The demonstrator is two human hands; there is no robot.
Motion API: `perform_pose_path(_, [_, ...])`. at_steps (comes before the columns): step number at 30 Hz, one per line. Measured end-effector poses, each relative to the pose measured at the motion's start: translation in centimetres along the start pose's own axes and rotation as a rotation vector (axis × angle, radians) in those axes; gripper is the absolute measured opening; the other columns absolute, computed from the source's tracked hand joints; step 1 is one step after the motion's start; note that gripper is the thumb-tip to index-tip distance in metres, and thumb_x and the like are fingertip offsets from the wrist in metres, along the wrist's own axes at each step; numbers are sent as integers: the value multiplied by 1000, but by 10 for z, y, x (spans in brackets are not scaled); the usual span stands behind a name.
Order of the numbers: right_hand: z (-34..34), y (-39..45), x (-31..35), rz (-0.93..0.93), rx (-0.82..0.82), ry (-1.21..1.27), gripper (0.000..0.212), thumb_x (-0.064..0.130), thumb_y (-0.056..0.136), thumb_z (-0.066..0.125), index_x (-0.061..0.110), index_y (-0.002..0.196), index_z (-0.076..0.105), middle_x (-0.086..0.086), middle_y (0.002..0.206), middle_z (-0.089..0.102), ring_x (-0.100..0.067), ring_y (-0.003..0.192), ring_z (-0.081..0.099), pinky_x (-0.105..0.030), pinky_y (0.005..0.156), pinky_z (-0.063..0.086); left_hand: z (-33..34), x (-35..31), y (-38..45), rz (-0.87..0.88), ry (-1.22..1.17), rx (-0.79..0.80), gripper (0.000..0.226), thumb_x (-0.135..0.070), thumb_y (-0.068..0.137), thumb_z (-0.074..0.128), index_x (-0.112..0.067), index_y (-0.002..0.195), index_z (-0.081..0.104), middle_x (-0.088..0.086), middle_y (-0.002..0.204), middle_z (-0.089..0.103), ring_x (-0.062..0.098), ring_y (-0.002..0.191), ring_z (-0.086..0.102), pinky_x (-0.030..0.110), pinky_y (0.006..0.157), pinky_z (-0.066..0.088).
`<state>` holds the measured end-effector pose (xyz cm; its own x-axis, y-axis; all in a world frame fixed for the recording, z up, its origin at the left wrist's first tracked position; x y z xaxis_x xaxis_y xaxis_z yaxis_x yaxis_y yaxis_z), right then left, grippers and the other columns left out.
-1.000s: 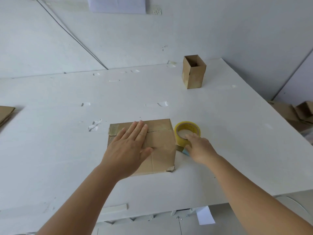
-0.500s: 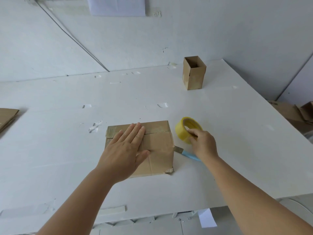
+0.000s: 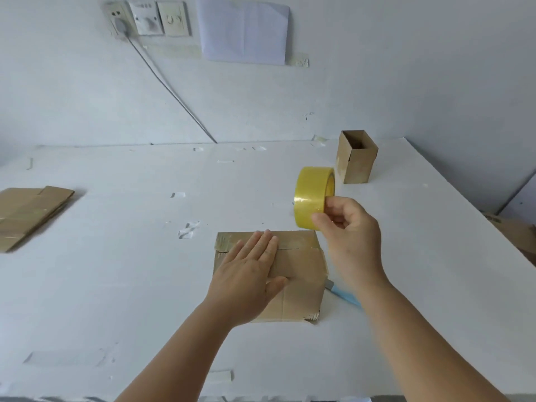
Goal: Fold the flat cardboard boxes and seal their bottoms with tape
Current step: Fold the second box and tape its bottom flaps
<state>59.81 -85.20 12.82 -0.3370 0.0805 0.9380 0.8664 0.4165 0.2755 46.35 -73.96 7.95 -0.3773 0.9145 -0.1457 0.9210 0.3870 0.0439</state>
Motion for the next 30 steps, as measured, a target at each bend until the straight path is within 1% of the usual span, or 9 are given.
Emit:
perform_pose_path(3, [23,-11,3,-4,20,29,16,19,83,69,27,95,61,15,87,66,3,81,62,-9,73,47,-8,-3,0,-47,-168,-14,83,-57,92,43,-22,154,1,-9,161,-1,4,147,-7,23,116,-5])
perform_pose_path(7, [42,-29,-2,-30,52,17,22,18,84,69,33,89,55,17,84,64,8,79,59,-4,69,43,-23,10,-5,-210,-815,-93,92,-37,83,69,-25,154,11,-15,153,28,2,141,25,27,115,24])
perform_pose_path(10, [49,-34,-4,-71,51,18,27,15,82,71,35,86,53,16,84,64,6,78,60,-4,68,43,-27,20,-8,-240,-1068,-192,69,-33,85,69,-26,146,37,-21,136,51,-9,128,41,26,110,36])
perform_pose_path(13, [54,-35,-5,-105,45,13,25,13,81,72,30,88,56,16,83,65,3,79,61,-6,69,44,-30,22,-9,-301,-1214,-308,26,-25,85,70,-27,111,69,-17,105,72,-4,104,62,24,96,47])
perform_pose_path(15, [55,-36,-8,-119,41,10,23,13,81,72,28,90,57,16,84,65,1,80,61,-9,71,46,-31,23,-8,-364,-1237,-370,14,-15,85,70,-26,94,73,-14,91,74,-1,91,67,18,83,49])
perform_pose_path(19, [56,-35,-13,-143,39,-12,18,13,81,72,22,93,60,14,87,66,-2,80,62,-16,75,50,-27,26,-1,-481,-1239,-440,2,-19,83,73,-20,80,74,-7,77,74,3,74,67,18,70,49])
perform_pose_path(23, [58,-35,-15,-208,34,-72,19,16,80,74,23,90,59,7,88,67,-5,79,62,-25,74,53,-26,28,1,-495,-1193,-459,11,-23,86,69,-17,77,68,-4,73,70,4,65,60,17,62,45])
perform_pose_path(27, [63,-38,-15,-300,-18,-157,20,25,79,71,29,88,54,12,84,64,-17,77,63,-42,69,54,-26,30,-2,-451,-1129,-413,13,-25,91,61,-18,80,61,-6,87,72,8,76,63,22,69,49])
perform_pose_path(30, [64,-40,-15,-367,-67,-227,22,24,78,70,29,86,50,14,81,57,-21,74,61,-43,65,53,-30,31,-3,-394,-1115,-329,13,-22,93,56,-14,84,60,-14,97,71,6,88,65,22,75,49])
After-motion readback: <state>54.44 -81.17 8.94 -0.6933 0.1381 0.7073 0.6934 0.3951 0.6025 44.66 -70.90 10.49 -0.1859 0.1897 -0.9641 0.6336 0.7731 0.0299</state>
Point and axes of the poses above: each hand's wrist, its own y-axis towards the middle knuckle, its own z-axis out of the palm, x = y × z, the point moved 3 cm from there along y, towards the middle knuckle
